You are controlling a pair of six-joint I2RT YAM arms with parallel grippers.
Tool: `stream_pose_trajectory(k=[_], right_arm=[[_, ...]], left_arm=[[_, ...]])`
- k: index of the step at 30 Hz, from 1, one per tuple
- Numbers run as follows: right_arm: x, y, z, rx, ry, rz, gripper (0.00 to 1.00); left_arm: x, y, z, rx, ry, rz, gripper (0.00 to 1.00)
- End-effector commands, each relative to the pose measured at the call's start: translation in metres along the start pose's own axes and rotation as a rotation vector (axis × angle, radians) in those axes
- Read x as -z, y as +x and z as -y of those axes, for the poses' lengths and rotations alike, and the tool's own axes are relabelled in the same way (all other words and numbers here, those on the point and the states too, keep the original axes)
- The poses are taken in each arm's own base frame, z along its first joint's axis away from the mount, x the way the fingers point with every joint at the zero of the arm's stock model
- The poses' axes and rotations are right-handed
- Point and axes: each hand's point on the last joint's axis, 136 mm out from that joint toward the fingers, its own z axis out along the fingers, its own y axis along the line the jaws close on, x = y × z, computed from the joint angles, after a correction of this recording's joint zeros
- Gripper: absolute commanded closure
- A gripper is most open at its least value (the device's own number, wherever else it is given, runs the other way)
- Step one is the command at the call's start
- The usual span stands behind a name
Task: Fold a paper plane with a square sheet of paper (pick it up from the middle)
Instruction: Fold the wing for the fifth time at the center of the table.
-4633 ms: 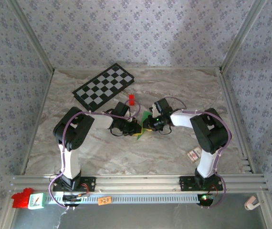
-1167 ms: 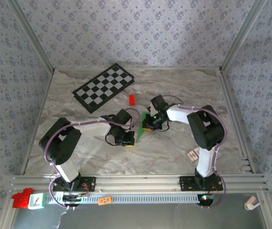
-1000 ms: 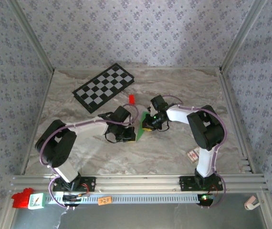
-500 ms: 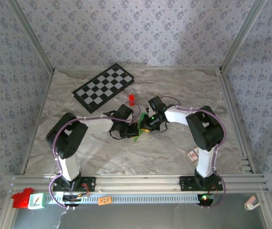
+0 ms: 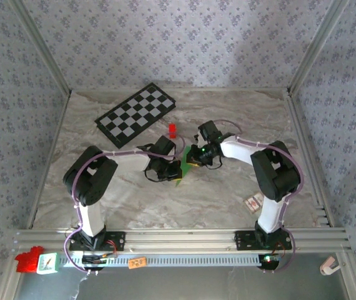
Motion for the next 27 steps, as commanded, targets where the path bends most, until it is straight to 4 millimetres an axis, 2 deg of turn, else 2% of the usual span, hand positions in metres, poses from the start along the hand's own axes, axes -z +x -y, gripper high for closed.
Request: stream_pose_trajectory(k=[1, 7, 12, 16, 20, 24, 27], right_arm=[[-0.001, -0.006, 0.009, 0.029, 0.056, 0.001, 0.84], [-0.009, -0.012, 0.020, 0.029, 0.107, -0.003, 0.84], [-0.016, -0.006, 0.034, 0.008, 0.141, -0.027, 0.84], [-0.018, 0.000, 0.040, -0.006, 0.149, -0.044, 0.84], [-0.020, 0.005, 0.043, -0.017, 0.140, -0.054, 0.84], [-0.021, 0.005, 0.038, -0.014, 0.107, -0.058, 0.85], [-0.020, 0.004, 0.035, -0.009, 0.092, -0.054, 0.84]], left_arm=[[-0.007, 0.019, -0.029, 0.039, -0.102, -0.073, 1.00], [-0.006, 0.019, -0.028, 0.035, -0.098, -0.074, 1.00], [0.000, 0.014, -0.019, 0.021, -0.073, -0.055, 1.00], [0.011, 0.001, 0.005, -0.024, -0.002, -0.002, 0.99], [0.022, -0.019, 0.026, -0.053, 0.061, 0.081, 0.91], [0.016, -0.034, 0.028, -0.023, 0.067, 0.107, 0.89], [0.007, -0.037, 0.023, 0.000, 0.056, 0.092, 0.90]])
